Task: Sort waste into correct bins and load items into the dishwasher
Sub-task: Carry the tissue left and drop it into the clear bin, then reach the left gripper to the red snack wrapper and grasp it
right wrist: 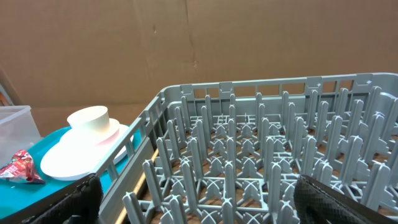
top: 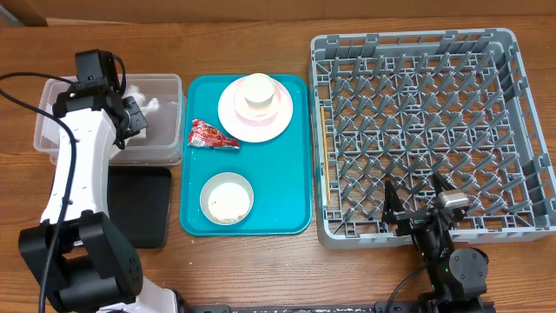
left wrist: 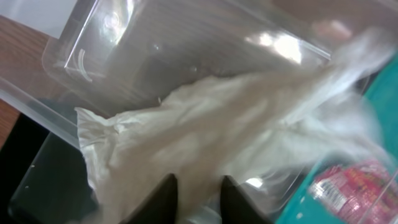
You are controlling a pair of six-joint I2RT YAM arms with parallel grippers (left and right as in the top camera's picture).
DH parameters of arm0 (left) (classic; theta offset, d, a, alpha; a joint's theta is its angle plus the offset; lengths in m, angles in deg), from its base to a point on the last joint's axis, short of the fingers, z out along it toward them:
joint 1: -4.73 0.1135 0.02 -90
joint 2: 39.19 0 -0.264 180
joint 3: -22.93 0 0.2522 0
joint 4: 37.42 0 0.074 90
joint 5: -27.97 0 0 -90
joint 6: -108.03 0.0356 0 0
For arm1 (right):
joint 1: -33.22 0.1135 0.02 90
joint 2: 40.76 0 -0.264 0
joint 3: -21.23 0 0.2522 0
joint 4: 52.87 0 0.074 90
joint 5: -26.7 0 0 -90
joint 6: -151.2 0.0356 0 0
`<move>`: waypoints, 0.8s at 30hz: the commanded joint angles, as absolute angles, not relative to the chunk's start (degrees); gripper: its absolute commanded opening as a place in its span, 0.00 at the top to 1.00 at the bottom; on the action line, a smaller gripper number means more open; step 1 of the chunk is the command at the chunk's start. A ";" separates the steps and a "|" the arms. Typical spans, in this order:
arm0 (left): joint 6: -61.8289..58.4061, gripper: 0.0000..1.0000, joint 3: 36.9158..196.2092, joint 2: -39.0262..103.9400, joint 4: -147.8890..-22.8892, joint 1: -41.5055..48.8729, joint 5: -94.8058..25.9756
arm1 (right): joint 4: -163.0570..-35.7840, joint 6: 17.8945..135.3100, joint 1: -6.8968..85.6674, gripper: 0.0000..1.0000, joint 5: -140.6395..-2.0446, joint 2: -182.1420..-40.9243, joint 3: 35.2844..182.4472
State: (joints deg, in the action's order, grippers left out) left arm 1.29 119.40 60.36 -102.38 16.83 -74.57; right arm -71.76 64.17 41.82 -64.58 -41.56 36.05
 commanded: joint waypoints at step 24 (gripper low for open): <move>-6.71 0.57 122.09 58.35 -110.40 0.57 -53.15 | -71.37 63.95 41.45 0.00 -64.88 -41.21 35.46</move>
